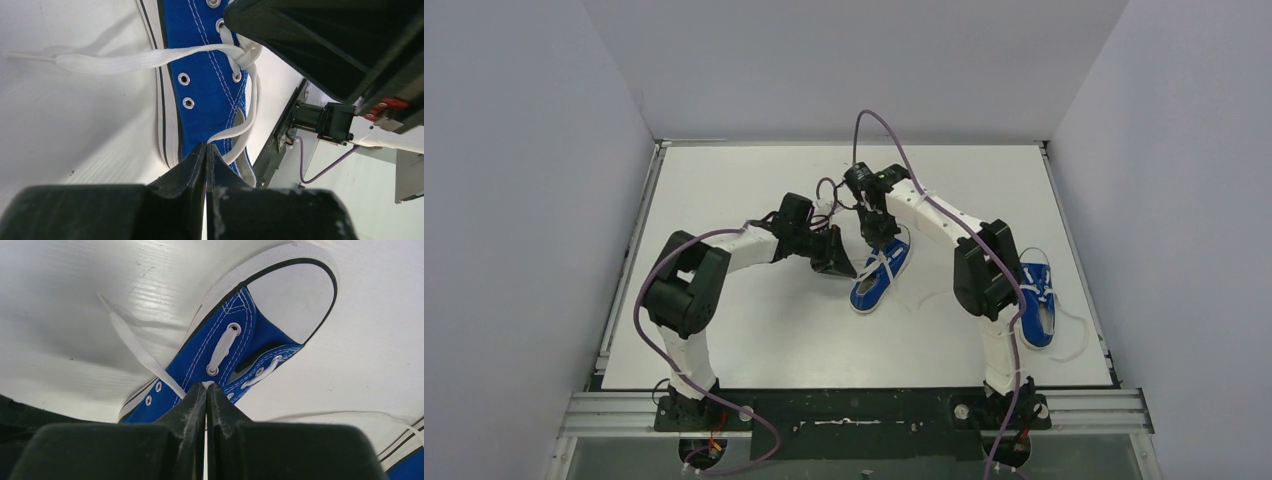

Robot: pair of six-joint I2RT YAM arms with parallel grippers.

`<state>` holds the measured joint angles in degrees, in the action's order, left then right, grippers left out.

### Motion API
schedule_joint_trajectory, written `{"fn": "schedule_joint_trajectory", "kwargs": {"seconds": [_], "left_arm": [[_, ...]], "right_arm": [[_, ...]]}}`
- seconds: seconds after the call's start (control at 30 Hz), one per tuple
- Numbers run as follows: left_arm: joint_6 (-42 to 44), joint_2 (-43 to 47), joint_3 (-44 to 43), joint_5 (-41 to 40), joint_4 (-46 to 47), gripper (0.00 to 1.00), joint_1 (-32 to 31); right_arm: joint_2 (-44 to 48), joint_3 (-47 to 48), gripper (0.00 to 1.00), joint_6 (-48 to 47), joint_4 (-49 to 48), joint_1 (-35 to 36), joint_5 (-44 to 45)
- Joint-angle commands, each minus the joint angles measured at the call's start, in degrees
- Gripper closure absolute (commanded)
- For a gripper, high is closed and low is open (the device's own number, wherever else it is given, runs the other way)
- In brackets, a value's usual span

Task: Tie the shoes
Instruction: Tie the shoelace on the shoe.

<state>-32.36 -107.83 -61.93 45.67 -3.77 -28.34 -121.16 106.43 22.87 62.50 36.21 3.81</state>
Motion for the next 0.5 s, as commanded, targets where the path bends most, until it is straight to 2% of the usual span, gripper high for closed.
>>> {"fn": "schedule_joint_trajectory", "kwargs": {"seconds": [0.0, 0.13, 0.47], "left_arm": [[1.3, 0.0, -3.2, 0.9, -0.7, 1.0, 0.5], [4.1, 0.1, -3.5, -1.6, -7.7, 1.0, 1.6], [11.2, 0.4, -2.0, -3.7, -16.5, 1.0, 3.5]], "right_arm": [[0.4, 1.8, 1.0, 0.7, 0.0, 0.0, 4.0], [4.7, -4.3, 1.0, 2.8, -3.4, -0.6, 8.8], [13.1, -17.3, 1.0, 4.1, -15.8, -4.2, 10.7]]}}
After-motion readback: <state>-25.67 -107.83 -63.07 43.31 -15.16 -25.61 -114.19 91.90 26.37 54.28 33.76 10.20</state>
